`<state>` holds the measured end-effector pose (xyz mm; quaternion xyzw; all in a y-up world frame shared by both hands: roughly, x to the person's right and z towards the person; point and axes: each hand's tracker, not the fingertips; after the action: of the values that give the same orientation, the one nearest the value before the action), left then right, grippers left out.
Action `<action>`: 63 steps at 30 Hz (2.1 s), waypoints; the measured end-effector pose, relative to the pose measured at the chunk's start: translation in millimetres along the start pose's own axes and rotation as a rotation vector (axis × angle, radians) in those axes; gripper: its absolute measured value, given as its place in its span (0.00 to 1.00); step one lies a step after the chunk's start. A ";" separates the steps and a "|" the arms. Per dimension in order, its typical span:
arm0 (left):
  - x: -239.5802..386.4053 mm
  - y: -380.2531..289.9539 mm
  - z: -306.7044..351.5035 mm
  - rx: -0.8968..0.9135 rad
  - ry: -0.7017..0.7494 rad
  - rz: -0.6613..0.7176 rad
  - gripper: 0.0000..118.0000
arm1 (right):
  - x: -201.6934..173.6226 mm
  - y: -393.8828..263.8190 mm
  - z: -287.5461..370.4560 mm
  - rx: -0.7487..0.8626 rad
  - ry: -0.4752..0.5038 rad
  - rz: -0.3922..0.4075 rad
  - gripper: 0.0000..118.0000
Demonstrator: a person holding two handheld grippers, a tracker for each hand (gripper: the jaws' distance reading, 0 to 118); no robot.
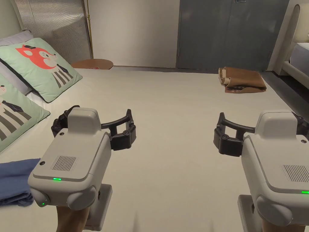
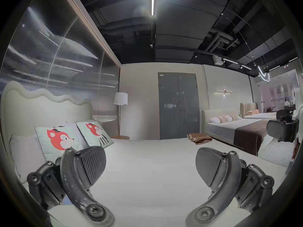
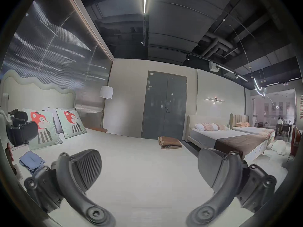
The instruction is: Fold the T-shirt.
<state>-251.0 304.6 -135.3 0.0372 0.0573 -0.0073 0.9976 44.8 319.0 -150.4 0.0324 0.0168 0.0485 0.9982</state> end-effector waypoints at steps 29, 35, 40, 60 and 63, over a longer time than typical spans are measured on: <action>-1.1 -0.3 1.3 -0.003 0.002 0.001 0.92 | -0.9 2.6 2.2 0.006 0.001 -0.001 1.00; -1.7 -0.3 1.0 -0.008 0.002 0.008 0.92 | -0.2 3.3 2.6 0.003 0.002 -0.006 1.00; -0.8 -0.5 0.5 -0.008 0.005 -0.011 0.92 | -0.6 3.6 2.9 0.005 0.003 -0.004 1.00; 1.4 -1.9 -0.6 -0.012 0.003 -0.031 0.92 | -1.9 -0.6 0.3 0.014 0.006 0.001 1.00; 1.4 -2.2 -0.5 -0.013 0.003 -0.031 0.92 | -2.1 -0.4 1.0 0.014 0.009 0.000 1.00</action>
<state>-249.7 302.5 -136.1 0.0297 0.0593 -0.0226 0.9975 42.7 318.3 -149.4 0.0393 0.0219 0.0487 0.9978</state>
